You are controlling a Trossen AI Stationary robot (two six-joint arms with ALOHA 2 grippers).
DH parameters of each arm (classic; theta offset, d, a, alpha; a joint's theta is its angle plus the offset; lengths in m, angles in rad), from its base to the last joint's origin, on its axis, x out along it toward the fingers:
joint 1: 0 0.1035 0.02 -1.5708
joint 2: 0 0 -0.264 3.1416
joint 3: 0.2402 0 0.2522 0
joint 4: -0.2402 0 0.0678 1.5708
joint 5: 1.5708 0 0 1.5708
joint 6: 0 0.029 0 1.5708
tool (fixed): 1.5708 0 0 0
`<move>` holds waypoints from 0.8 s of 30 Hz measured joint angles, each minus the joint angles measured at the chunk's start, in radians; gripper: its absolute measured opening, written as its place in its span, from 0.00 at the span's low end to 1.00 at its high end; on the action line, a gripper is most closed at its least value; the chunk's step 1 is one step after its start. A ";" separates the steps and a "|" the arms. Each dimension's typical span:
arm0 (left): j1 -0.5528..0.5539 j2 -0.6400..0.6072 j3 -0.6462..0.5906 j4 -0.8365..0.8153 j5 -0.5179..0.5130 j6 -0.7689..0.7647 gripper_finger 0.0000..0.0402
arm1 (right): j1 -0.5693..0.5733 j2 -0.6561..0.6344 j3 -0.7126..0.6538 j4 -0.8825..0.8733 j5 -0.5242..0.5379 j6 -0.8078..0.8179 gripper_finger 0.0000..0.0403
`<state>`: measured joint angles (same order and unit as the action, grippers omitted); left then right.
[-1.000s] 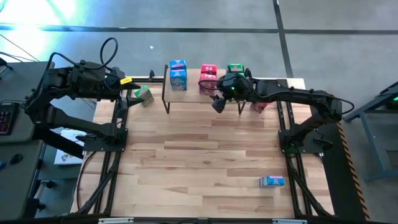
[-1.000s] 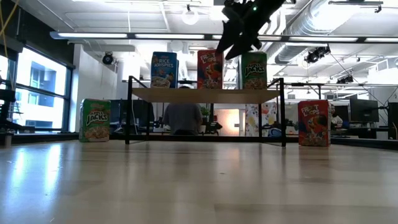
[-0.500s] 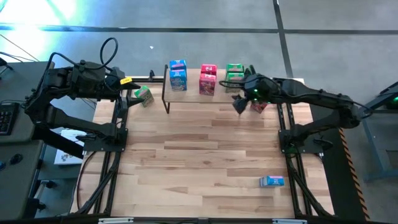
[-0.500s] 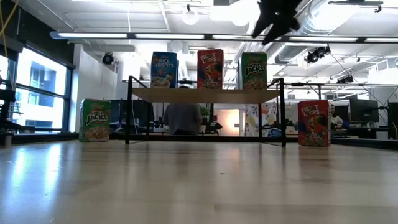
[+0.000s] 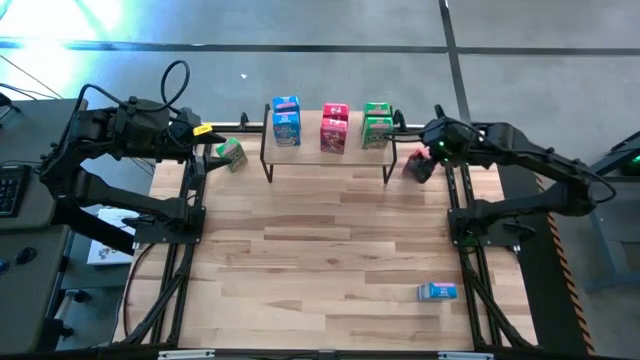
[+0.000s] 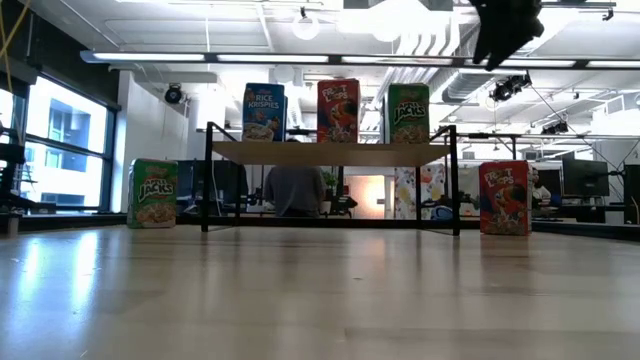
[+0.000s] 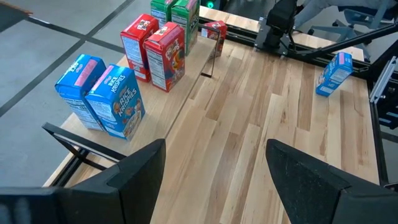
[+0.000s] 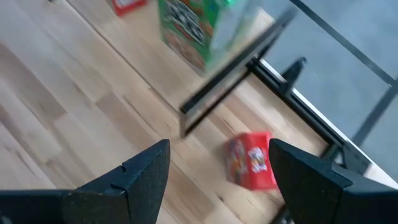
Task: Stack cereal on shelf
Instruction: Put the red cereal box on the shelf aligned with the other red cereal boxes
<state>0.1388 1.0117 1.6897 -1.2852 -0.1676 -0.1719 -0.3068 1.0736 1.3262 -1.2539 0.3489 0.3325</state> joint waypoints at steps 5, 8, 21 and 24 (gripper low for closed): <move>0.000 0.000 0.000 0.000 0.000 0.000 0.67 | -0.053 0.000 0.000 -0.056 0.000 -0.031 0.66; 0.000 0.000 0.000 0.000 0.000 0.000 0.67 | -0.094 0.002 0.000 -0.073 -0.013 -0.069 0.66; 0.000 0.000 0.000 0.000 0.000 0.000 0.67 | -0.308 -0.076 -0.176 0.083 -0.179 -0.244 0.66; 0.000 0.000 0.000 0.000 0.000 0.000 0.67 | -0.352 -0.102 -0.246 0.144 -0.219 -0.255 0.66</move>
<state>0.1387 1.0119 1.6897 -1.2850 -0.1673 -0.1719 -0.6588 0.9717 1.0803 -1.1101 0.1302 0.0772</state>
